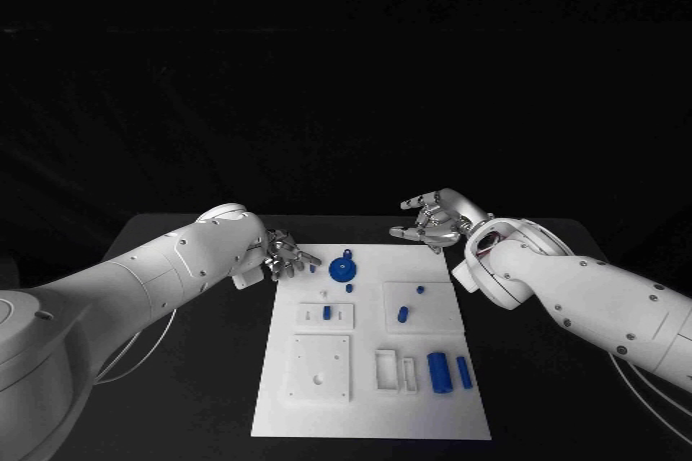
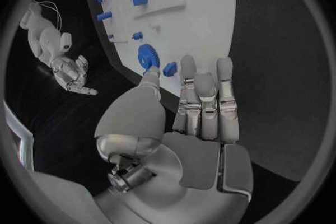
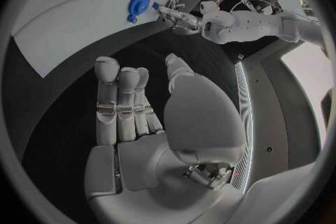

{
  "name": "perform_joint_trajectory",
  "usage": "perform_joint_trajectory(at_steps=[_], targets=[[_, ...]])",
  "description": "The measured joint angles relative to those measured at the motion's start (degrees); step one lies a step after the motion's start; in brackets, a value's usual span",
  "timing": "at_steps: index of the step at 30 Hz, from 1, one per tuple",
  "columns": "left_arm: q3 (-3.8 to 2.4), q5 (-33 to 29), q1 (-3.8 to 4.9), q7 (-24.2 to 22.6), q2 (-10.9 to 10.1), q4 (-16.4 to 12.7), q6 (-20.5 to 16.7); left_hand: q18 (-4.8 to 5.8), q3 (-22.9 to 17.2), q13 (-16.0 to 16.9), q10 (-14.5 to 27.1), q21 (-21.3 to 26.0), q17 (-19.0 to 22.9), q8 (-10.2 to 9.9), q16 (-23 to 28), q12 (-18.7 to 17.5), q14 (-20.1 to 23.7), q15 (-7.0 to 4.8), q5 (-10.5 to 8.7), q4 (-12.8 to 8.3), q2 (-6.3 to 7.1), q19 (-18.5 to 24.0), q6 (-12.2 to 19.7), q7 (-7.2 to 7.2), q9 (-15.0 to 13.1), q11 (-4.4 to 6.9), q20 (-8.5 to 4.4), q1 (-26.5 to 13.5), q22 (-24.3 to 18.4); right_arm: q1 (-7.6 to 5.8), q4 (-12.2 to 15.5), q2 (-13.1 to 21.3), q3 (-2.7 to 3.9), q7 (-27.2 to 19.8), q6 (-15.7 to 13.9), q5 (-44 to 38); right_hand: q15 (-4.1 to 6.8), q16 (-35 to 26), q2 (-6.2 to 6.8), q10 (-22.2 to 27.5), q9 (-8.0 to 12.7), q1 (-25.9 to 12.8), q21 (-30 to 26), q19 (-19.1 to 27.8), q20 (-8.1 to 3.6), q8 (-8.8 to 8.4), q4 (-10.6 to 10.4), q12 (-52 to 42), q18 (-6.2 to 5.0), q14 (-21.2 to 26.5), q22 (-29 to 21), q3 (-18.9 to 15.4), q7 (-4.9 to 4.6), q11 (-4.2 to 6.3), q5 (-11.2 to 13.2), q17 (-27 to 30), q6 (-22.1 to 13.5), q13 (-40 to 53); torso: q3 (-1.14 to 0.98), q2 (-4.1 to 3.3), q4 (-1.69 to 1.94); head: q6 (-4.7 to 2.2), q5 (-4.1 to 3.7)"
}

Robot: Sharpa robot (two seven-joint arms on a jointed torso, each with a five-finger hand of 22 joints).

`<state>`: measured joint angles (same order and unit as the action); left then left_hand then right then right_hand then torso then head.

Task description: Assemble the parts on the task board

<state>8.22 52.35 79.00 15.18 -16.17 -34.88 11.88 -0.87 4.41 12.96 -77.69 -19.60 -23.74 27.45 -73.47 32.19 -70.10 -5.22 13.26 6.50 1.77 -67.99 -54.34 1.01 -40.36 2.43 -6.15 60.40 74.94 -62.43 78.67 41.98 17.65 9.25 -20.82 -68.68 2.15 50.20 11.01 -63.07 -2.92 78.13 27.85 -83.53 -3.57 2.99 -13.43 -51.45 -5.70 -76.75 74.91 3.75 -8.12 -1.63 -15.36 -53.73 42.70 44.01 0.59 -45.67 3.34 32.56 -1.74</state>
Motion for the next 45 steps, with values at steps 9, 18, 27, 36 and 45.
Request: perform_joint_trajectory(at_steps=[9,18,27,36,45], targets=[[0.00,0.0,-0.01,-0.5,0.3,0.3,0.0,0.00,0.4,-0.3,0.4,0.7,0.5,-1.2,0.0,-0.5,0.3,0.27,0.00,-0.4,-0.34,-0.4,0.2,0.16,0.1,-0.44,0.00,0.3,0.0,-0.01,0.0,0.0,0.05,0.0,0.0,0.0,0.00,0.0,0.00,0.0,0.0,0.0,0.0,0.0,0.00,0.00,0.0,0.0,0.00,0.0,0.0,0.0,0.00,0.00,0.0,0.0,0.0,0.0,0.03,0.01,-0.03,0.05,-0.08],[0.01,0.0,-0.31,-1.2,0.8,1.1,-0.1,0.00,2.2,-0.5,0.7,0.9,0.6,-2.9,0.0,-0.6,0.3,0.32,0.69,-2.9,-3.35,-0.4,-0.2,0.66,2.3,-0.71,0.00,2.1,0.0,-0.04,0.0,-0.1,0.08,0.1,0.0,0.0,0.00,0.0,0.00,0.0,0.0,0.0,0.0,0.0,0.00,0.00,0.0,0.0,0.00,0.0,0.0,0.0,0.00,0.00,0.0,0.0,0.0,0.0,0.00,0.00,-0.03,-0.01,-0.16],[0.02,-0.8,-0.48,-2.0,1.0,1.3,-0.1,0.00,2.1,-1.0,0.9,1.1,0.6,-6.9,0.0,-1.4,0.5,0.52,0.91,-4.4,-6.11,-0.4,-0.5,1.53,8.2,-0.92,0.00,4.5,0.0,-0.05,0.0,-0.2,0.09,0.2,0.0,0.0,0.00,0.0,0.00,0.0,0.0,0.0,0.0,0.0,0.00,0.00,0.0,0.0,0.00,0.0,0.0,0.0,0.00,0.00,0.0,0.0,0.0,0.0,-0.03,-0.05,-0.07,0.02,-0.32],[0.02,-2.2,-0.53,-2.4,1.1,1.4,-0.1,0.00,2.3,-1.1,0.9,1.1,0.6,-7.3,0.0,-1.8,0.5,0.52,0.90,-4.5,-6.98,-0.4,-1.0,1.43,9.2,-0.92,0.00,4.8,0.0,-0.06,0.0,-0.3,0.10,0.2,0.0,0.0,0.00,0.0,0.00,0.0,0.0,0.0,0.0,0.0,0.00,0.00,0.0,0.0,0.00,0.0,0.0,0.0,0.00,0.00,-0.2,0.0,0.0,0.0,0.07,0.03,0.03,0.15,-0.47],[0.02,-3.1,-0.54,-2.6,1.2,1.6,-0.1,-0.01,1.4,-1.2,0.9,1.1,0.5,-7.5,0.0,-1.8,0.5,0.52,1.98,-5.4,-8.46,-0.6,-1.0,1.43,9.5,-0.92,0.21,6.3,0.0,-0.06,-0.2,-0.5,0.10,0.3,0.0,0.0,0.00,0.0,0.00,0.0,0.0,0.0,0.0,0.0,0.00,0.00,0.0,0.0,0.00,0.0,0.0,0.0,0.00,0.00,-0.2,0.0,0.0,0.0,0.12,0.03,0.02,0.15,-0.39]])
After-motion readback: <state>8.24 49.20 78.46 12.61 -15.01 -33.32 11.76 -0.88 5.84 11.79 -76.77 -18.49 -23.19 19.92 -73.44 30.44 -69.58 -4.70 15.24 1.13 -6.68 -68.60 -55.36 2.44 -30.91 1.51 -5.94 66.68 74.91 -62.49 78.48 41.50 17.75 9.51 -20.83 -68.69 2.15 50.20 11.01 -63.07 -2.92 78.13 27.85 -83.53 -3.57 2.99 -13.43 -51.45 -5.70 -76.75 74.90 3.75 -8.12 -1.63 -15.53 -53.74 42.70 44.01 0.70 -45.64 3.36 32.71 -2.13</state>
